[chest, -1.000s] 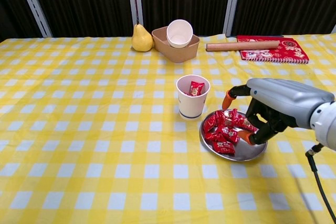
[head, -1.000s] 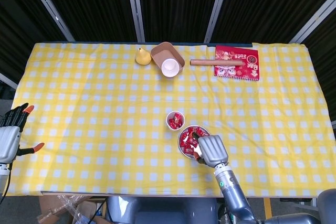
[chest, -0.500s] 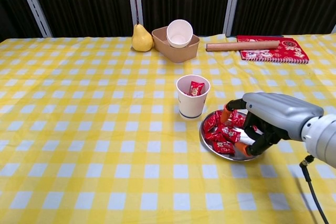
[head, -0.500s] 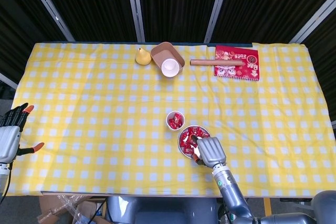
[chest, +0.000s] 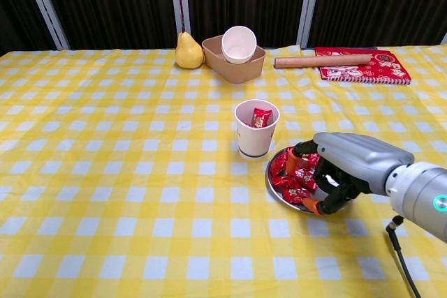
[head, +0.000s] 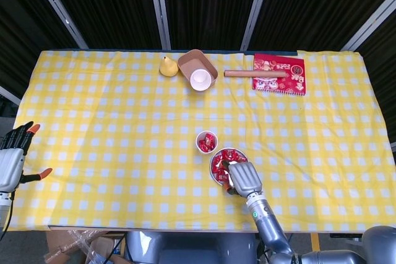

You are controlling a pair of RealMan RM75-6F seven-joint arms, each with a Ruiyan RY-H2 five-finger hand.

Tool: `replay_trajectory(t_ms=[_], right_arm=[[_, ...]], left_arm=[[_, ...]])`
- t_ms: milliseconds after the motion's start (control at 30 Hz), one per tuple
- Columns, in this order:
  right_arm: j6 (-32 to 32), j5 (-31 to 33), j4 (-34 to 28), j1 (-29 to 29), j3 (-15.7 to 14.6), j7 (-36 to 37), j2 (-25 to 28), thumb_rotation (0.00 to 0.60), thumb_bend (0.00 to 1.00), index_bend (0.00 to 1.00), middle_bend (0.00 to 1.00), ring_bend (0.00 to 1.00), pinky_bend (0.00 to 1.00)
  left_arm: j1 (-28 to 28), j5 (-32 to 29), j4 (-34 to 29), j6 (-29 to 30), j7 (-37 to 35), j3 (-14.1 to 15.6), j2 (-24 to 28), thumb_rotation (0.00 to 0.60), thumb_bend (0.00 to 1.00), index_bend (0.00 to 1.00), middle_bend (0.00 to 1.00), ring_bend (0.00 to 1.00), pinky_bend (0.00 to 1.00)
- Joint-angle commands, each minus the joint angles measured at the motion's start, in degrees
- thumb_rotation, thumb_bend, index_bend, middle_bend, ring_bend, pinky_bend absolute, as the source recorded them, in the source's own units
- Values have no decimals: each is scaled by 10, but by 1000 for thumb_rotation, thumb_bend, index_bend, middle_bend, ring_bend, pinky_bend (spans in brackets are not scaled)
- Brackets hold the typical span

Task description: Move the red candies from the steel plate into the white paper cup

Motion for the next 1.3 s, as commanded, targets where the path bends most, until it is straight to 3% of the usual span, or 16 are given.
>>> replay_trajectory(t_ms=[33, 667, 1300], right_arm=[[-5, 0, 10, -1, 5, 5, -6, 600, 404, 363, 855, 921, 946], [-27, 5, 48, -6, 15, 15, -27, 600, 405, 379, 855, 921, 947], [-40, 16, 56, -6, 31, 18, -33, 600, 467, 514, 855, 921, 947]], left_arm=[[0, -1, 0, -1, 0, 0, 0, 600, 0, 0, 0, 0, 0], [0, -4, -2, -2, 1, -1, 1, 600, 0, 0, 0, 0, 0], [0, -6, -4, -4, -1, -2, 2, 600, 0, 0, 0, 0, 0]])
